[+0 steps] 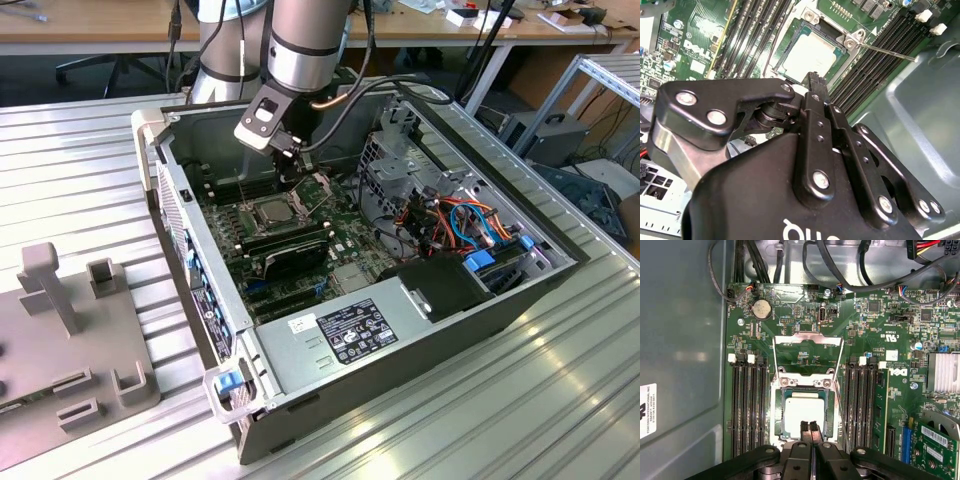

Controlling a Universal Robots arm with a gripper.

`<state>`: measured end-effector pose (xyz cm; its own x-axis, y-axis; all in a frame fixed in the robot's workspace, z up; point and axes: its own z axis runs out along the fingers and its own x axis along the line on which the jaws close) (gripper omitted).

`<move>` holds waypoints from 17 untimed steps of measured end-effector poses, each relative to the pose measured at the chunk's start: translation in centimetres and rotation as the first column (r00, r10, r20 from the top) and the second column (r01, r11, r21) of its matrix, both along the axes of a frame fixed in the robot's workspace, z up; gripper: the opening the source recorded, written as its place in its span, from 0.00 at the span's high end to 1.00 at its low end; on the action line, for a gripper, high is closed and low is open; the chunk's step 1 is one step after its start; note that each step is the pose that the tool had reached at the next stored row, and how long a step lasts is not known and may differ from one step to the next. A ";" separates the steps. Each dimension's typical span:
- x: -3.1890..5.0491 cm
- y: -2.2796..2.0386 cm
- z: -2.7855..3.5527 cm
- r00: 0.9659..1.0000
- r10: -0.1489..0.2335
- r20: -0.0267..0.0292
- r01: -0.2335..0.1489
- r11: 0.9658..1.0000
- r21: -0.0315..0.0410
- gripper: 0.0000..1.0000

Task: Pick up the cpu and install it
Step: 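Close the cpu cover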

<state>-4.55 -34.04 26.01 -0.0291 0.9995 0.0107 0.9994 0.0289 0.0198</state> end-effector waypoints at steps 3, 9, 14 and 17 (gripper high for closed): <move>0.00 -0.01 0.11 1.000 0.000 0.000 0.000 1.000 0.000 0.89; 0.00 0.00 0.44 1.000 0.000 0.000 0.000 1.000 0.000 0.89; 0.00 0.00 0.55 1.000 0.000 0.000 0.000 1.000 0.000 0.89; 0.00 0.00 0.57 1.000 0.000 0.000 0.000 1.000 0.000 0.89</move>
